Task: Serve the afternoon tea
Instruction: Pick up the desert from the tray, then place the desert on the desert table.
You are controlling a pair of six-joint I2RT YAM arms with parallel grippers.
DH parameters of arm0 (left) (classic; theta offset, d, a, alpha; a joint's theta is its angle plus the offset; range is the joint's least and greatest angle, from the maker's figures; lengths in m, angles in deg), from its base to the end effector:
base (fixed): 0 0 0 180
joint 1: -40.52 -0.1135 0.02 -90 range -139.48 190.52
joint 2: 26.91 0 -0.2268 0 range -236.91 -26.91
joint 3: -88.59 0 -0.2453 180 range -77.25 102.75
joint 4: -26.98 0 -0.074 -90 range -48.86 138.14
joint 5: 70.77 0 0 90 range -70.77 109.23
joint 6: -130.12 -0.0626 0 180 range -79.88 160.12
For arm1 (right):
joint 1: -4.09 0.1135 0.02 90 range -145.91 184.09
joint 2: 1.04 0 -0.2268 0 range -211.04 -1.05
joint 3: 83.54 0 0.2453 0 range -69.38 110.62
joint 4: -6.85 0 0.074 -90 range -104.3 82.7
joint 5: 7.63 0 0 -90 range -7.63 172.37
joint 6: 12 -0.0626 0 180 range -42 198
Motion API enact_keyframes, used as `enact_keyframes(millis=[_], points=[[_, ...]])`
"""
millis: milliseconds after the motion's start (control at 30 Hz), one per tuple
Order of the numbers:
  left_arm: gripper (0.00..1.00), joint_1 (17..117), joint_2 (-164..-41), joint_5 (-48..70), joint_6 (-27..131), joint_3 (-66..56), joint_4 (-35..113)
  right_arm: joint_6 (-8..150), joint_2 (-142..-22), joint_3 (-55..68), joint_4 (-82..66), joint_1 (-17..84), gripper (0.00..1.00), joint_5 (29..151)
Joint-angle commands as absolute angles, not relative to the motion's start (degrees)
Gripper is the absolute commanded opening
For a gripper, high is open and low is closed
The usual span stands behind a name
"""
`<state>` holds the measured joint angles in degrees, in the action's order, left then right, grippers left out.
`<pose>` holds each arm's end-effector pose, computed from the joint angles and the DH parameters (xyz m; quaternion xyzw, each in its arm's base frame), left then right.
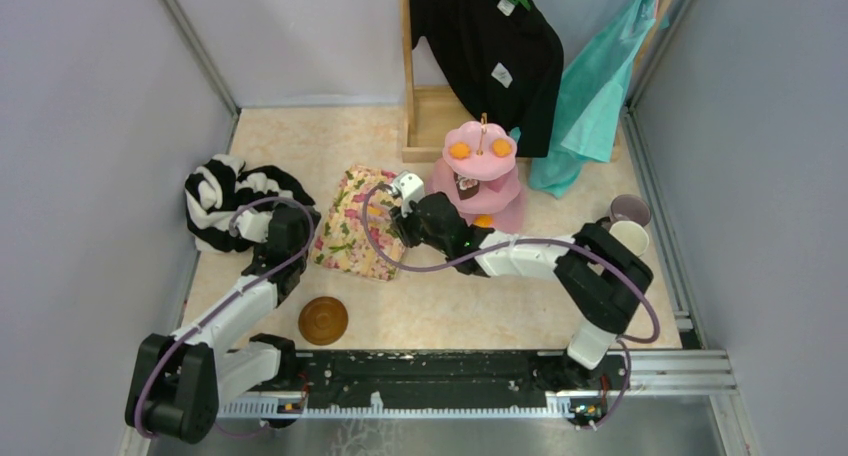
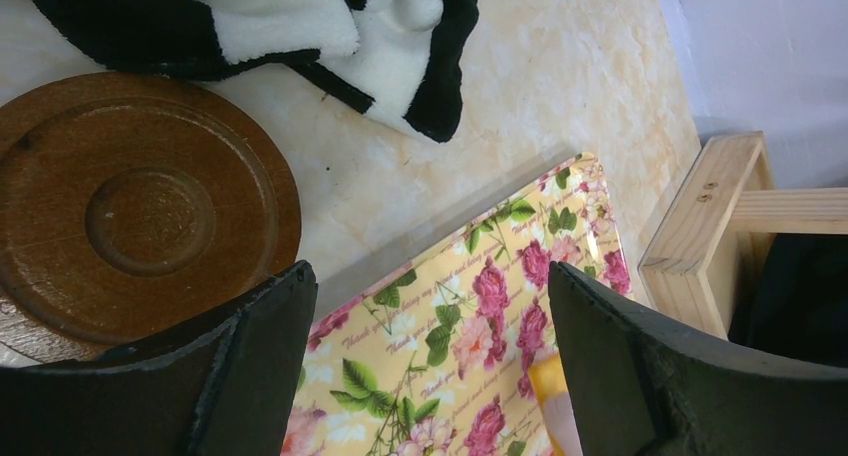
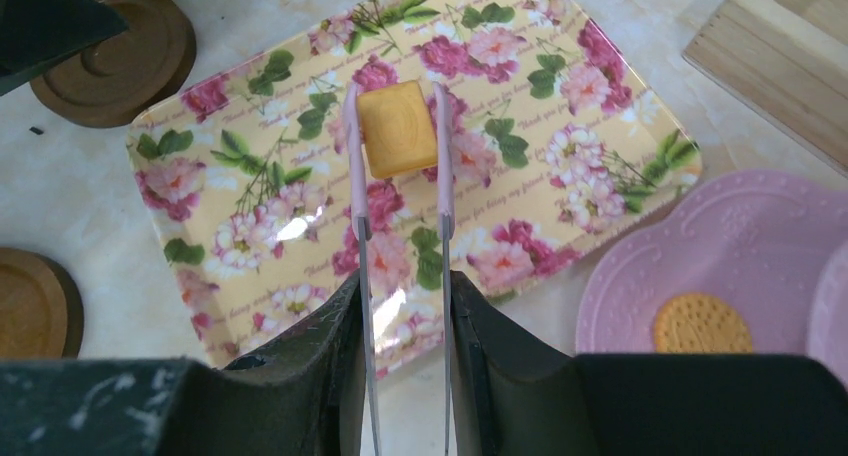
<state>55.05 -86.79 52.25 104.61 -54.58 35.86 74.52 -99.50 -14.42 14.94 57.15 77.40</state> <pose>0.2402 -0.0270 0.1467 -0.4790 0.7016 -0.1044 0.5171 0.2413 0.3119 0.1682 -0.3235 0.7589 0.2356 0.5137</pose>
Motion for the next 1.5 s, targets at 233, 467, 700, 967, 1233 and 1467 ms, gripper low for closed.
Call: enact_keyframes(millis=[233, 467, 700, 967, 1233, 1467], points=[[0.90, 55.20, -87.52, 49.49, 102.93, -52.09, 34.98, 67.37, -74.29, -27.91, 10.71, 59.88, 0.11, 60.88], [0.90, 55.28, -88.01, 48.63, 102.44, -51.66, 34.55, 61.72, -64.34, -33.04, 0.62, 59.91, 0.11, 52.49], [0.90, 55.27, -88.08, 47.76, 102.55, -51.69, 34.03, 57.12, -57.73, -36.47, -8.22, 59.95, 0.10, 46.33], [0.90, 55.29, -87.80, 46.74, 102.77, -51.54, 33.74, 52.82, -55.52, -37.65, -14.13, 56.52, 0.10, 41.70], [0.90, 55.29, -87.28, 46.33, 102.52, -51.56, 33.40, 51.08, -55.53, -38.96, -14.30, 52.62, 0.10, 39.67], [0.89, 55.29, -88.48, 45.61, 102.98, -51.66, 32.64, 51.34, -54.48, -41.16, -9.88, 47.33, 0.10, 41.04]])
